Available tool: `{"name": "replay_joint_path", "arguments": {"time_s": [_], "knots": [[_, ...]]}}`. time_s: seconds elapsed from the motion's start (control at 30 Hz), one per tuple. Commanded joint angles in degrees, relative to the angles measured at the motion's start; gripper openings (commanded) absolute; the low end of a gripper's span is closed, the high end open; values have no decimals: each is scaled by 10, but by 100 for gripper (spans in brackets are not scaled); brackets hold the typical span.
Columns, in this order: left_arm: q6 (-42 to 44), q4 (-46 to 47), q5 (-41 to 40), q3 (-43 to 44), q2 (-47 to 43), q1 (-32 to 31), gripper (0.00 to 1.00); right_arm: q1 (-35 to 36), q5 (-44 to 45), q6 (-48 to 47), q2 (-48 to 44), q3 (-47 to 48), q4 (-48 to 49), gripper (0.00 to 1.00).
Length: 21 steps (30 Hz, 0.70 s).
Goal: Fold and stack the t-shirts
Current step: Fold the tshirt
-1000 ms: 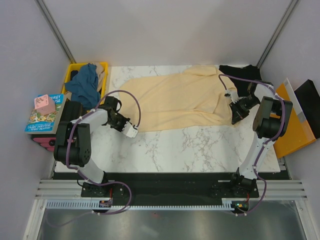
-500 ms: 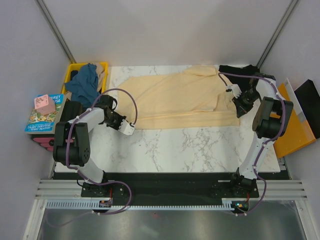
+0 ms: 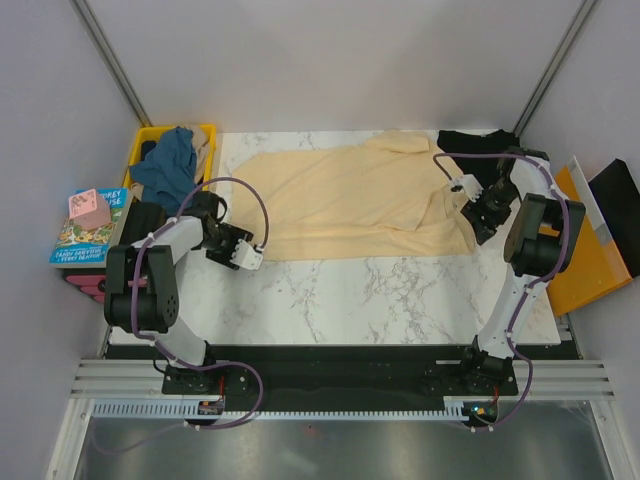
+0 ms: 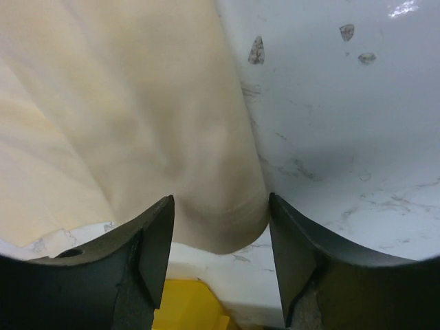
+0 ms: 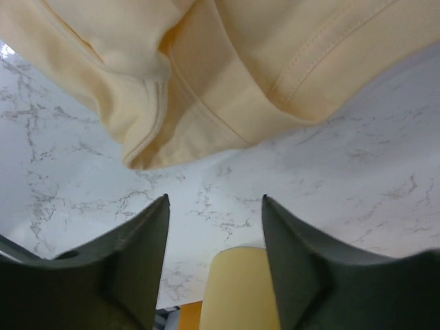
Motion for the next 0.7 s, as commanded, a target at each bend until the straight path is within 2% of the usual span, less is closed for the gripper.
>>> {"name": "replay_joint_path", "arguments": {"time_s": [0.0, 0.2, 0.5, 0.67], "knots": [[109, -18, -3, -11, -39, 6, 66, -2, 32, -20, -11, -10, 5, 68], [89, -18, 34, -18, -84, 6, 70, 12, 23, -40, -74, -22, 5, 63], [87, -18, 61, -56, -123, 6, 70, 106, 53, -168, -309, -282, 173, 61], [78, -4, 55, -74, -113, 4, 70, 140, 74, -203, -327, -350, 209, 60]]}}
